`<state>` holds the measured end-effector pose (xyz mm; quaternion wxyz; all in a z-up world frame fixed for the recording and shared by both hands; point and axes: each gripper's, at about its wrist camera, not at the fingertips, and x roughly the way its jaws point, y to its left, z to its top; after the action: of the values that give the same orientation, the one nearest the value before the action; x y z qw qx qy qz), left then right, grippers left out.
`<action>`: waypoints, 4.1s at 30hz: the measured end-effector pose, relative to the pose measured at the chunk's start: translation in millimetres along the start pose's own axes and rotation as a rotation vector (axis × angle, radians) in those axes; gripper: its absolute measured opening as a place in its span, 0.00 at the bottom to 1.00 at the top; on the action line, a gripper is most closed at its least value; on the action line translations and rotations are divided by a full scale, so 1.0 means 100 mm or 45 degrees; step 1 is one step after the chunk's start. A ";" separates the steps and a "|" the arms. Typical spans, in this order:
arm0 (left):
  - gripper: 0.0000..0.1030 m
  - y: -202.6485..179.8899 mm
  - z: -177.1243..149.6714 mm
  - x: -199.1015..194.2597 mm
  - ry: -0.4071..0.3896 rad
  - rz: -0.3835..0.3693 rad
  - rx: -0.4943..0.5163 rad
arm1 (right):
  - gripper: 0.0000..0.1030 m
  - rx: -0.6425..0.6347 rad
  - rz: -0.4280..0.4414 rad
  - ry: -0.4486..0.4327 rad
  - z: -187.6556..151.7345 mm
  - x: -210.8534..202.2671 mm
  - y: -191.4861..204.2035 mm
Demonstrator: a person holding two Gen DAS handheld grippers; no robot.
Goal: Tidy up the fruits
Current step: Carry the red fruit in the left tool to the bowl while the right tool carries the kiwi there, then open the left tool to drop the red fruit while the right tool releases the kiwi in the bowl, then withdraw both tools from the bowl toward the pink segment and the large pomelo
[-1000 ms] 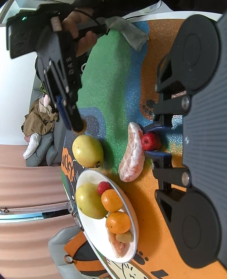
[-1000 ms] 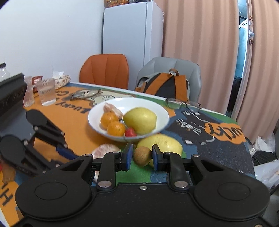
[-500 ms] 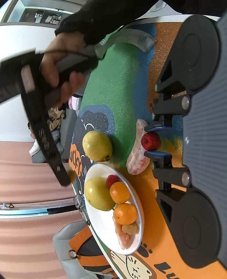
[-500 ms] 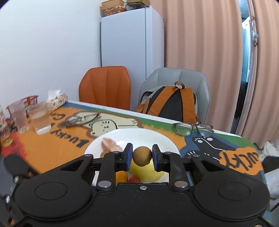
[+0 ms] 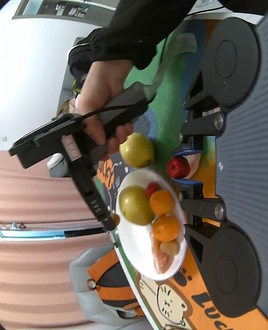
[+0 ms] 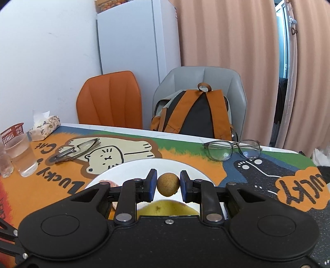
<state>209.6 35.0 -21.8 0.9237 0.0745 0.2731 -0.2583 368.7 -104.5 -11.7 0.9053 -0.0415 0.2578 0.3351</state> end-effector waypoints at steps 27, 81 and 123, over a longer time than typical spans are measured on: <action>0.21 0.58 0.45 0.24 0.073 0.177 -0.275 | 0.59 0.037 -0.057 0.144 0.03 0.21 -0.07; 0.42 0.87 0.75 1.07 0.324 0.483 -0.393 | 0.89 -0.572 -0.153 0.168 -0.93 -0.53 0.03; 0.82 -0.38 -0.12 0.11 0.151 0.136 0.246 | 0.76 -0.505 -0.120 0.163 -0.92 -0.82 0.01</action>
<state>192.6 1.3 -38.2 0.9068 0.1928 0.2968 -0.2291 274.6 -174.5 -50.5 0.8758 -0.2520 0.2416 0.3332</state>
